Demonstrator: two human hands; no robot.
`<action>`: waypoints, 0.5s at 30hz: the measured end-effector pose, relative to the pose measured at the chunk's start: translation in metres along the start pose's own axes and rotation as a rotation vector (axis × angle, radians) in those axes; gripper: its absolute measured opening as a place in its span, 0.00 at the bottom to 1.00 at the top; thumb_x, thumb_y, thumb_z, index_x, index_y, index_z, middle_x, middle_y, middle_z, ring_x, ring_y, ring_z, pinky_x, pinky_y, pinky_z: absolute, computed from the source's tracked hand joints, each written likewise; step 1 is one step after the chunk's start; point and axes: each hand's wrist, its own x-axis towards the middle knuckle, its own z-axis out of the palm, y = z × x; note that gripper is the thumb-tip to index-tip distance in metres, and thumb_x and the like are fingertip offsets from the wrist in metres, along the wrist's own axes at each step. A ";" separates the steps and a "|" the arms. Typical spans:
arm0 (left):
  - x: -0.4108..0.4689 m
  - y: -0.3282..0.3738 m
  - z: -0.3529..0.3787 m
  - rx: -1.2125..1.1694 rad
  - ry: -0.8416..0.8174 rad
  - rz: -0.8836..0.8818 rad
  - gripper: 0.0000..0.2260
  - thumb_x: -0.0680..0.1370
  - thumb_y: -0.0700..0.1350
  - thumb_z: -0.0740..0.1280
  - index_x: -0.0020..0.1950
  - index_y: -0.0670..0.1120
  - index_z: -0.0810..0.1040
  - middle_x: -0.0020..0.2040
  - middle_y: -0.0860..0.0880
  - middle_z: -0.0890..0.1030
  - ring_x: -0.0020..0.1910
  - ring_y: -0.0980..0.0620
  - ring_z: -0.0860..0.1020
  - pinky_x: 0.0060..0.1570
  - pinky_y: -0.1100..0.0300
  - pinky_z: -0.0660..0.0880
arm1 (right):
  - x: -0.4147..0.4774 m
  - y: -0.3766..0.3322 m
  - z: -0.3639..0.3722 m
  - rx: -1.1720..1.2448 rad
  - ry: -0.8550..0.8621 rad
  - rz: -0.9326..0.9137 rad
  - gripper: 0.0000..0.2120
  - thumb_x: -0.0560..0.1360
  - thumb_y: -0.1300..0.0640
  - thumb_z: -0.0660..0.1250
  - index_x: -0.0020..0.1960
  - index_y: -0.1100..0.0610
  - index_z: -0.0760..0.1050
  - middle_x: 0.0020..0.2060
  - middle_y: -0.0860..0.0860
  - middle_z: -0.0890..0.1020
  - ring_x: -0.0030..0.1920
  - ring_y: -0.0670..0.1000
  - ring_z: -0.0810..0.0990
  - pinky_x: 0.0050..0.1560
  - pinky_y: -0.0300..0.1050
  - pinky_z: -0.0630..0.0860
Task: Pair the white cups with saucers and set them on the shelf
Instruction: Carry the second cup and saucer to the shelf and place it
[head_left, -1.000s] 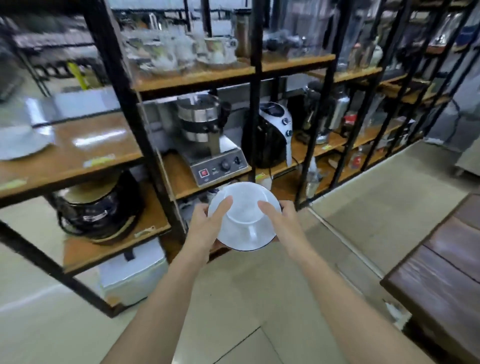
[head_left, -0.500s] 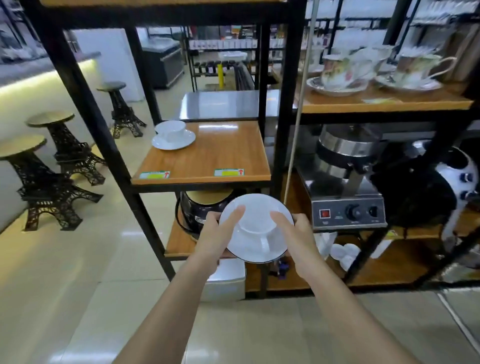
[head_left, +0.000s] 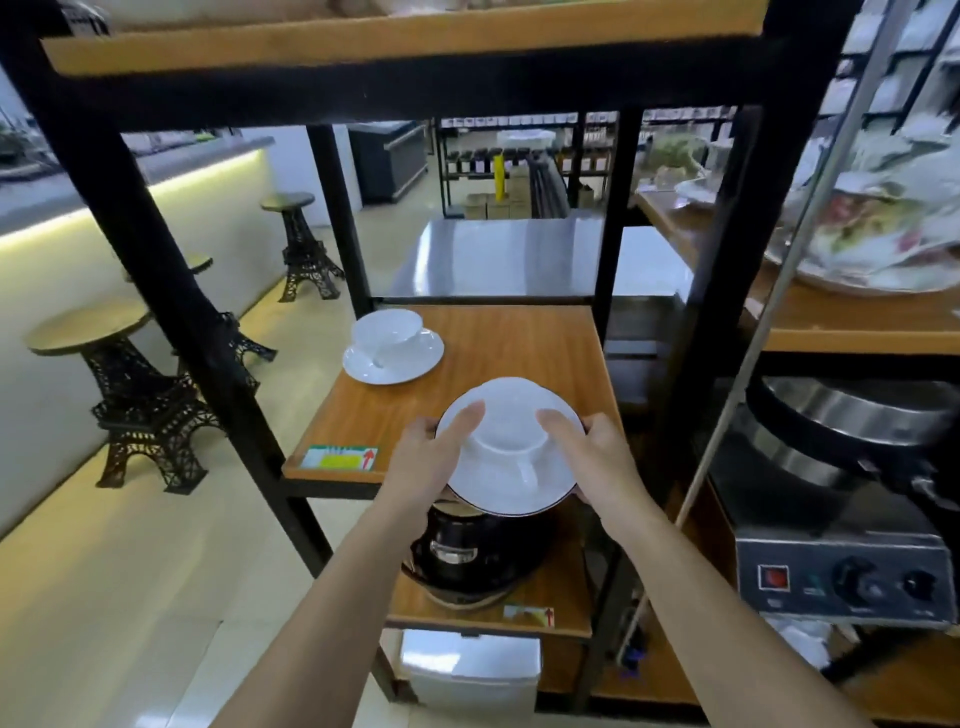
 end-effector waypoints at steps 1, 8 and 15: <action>0.011 0.003 0.001 0.001 -0.002 -0.010 0.29 0.67 0.65 0.68 0.58 0.46 0.71 0.52 0.50 0.77 0.51 0.48 0.78 0.47 0.49 0.80 | 0.010 -0.003 0.003 -0.010 0.007 -0.001 0.29 0.64 0.36 0.66 0.54 0.57 0.68 0.45 0.50 0.75 0.44 0.50 0.75 0.39 0.46 0.74; 0.089 0.024 0.016 0.028 -0.080 -0.004 0.26 0.67 0.65 0.69 0.51 0.45 0.74 0.45 0.47 0.80 0.42 0.51 0.79 0.25 0.62 0.72 | 0.068 -0.014 0.016 -0.009 0.122 -0.021 0.25 0.69 0.41 0.65 0.58 0.58 0.71 0.49 0.51 0.78 0.48 0.49 0.77 0.45 0.44 0.71; 0.157 0.045 0.034 0.126 -0.113 0.040 0.24 0.71 0.63 0.66 0.46 0.41 0.78 0.42 0.44 0.79 0.42 0.48 0.78 0.38 0.57 0.74 | 0.124 -0.032 0.027 -0.082 0.235 -0.012 0.28 0.70 0.39 0.63 0.65 0.53 0.68 0.58 0.54 0.78 0.57 0.55 0.76 0.59 0.57 0.74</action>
